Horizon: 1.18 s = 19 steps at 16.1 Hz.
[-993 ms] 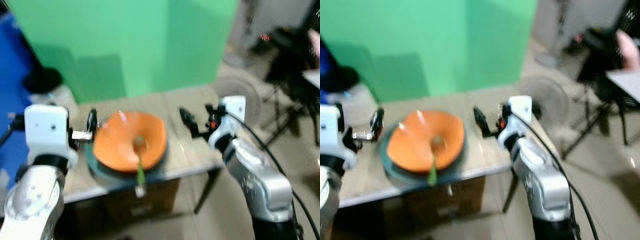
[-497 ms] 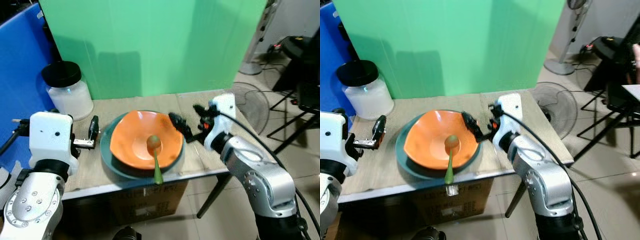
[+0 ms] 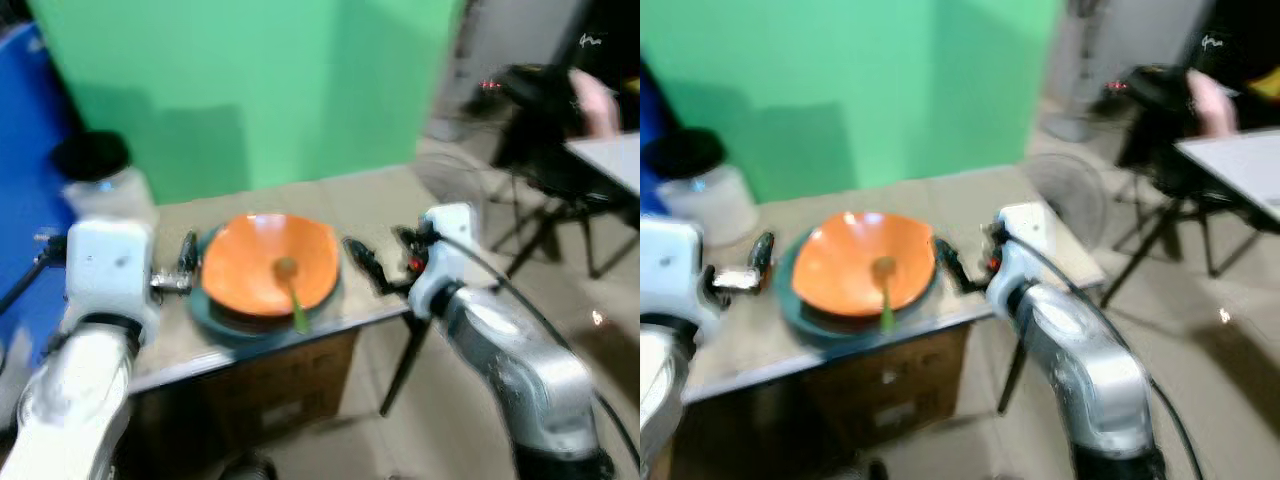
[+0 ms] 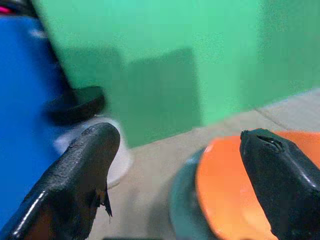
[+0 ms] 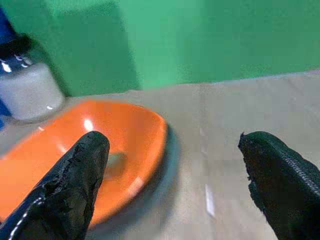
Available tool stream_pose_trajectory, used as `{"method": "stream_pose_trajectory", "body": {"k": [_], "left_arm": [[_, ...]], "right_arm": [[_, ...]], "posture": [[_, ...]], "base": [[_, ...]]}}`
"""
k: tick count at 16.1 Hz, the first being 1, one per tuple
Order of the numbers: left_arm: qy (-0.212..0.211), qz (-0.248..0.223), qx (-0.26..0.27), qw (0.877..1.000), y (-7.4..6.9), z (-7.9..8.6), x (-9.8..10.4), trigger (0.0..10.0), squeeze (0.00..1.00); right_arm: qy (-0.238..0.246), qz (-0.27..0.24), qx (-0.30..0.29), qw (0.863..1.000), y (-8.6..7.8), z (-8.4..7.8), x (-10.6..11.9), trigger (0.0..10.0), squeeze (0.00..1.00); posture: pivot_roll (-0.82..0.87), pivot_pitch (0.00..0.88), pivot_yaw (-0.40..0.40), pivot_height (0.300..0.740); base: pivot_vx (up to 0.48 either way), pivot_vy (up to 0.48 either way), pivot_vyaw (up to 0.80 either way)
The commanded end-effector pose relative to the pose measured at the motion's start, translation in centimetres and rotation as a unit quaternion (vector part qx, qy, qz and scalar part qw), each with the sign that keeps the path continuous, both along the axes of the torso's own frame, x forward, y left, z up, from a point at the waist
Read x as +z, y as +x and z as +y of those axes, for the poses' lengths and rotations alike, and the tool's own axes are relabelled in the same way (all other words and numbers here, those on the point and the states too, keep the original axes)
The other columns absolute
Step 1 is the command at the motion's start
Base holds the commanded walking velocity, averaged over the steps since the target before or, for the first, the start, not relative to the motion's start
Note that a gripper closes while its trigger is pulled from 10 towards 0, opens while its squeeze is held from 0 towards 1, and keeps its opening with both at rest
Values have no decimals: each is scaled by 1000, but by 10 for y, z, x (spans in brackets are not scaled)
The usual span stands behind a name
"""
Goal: Setting the table
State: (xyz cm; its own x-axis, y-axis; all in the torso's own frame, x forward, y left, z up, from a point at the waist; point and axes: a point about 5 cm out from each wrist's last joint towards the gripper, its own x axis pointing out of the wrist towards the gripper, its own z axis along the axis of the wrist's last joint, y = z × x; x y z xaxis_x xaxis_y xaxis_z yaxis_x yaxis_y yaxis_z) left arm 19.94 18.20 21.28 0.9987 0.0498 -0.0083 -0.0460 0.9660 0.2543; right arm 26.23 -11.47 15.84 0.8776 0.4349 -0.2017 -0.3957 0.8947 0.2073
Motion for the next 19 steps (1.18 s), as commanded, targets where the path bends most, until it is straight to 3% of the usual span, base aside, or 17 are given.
{"method": "stream_pose_trajectory", "body": {"k": [1,3,5,9,16,17,19], "left_arm": [[0,23,5,1000,-1,3,-8,10000,0],[13,22,28,999,1,9,-7,10000,0],[23,21,25,999,4,7,-6,10000,0],[2,24,11,1000,2,0,-9,10000,0],[-1,36,-24,999,-2,-2,-10,10000,0],[0,38,-28,999,-3,-1,-10,10000,0],[6,43,-42,998,-4,-3,-9,10000,0]], "right_arm": [[3,1,-3,1000,0,2,2,10000,0],[5,0,-8,1000,-1,2,3,10000,0],[8,1,-12,1000,-2,3,4,10000,0],[2,3,-11,1000,-3,4,5,10000,0],[-72,4,12,997,10,12,19,10000,0],[-60,11,36,998,13,19,22,10000,1000],[-43,31,64,997,19,33,27,10000,1000]], "posture": [[43,33,1,740],[41,36,4,740],[41,37,4,740],[39,41,1,740],[41,52,-12,740],[40,59,-15,740],[31,71,-20,740]], "base": [[0,405,0],[0,165,0],[0,-480,0],[0,-120,0],[0,0,0],[0,0,0],[0,0,0]]}}
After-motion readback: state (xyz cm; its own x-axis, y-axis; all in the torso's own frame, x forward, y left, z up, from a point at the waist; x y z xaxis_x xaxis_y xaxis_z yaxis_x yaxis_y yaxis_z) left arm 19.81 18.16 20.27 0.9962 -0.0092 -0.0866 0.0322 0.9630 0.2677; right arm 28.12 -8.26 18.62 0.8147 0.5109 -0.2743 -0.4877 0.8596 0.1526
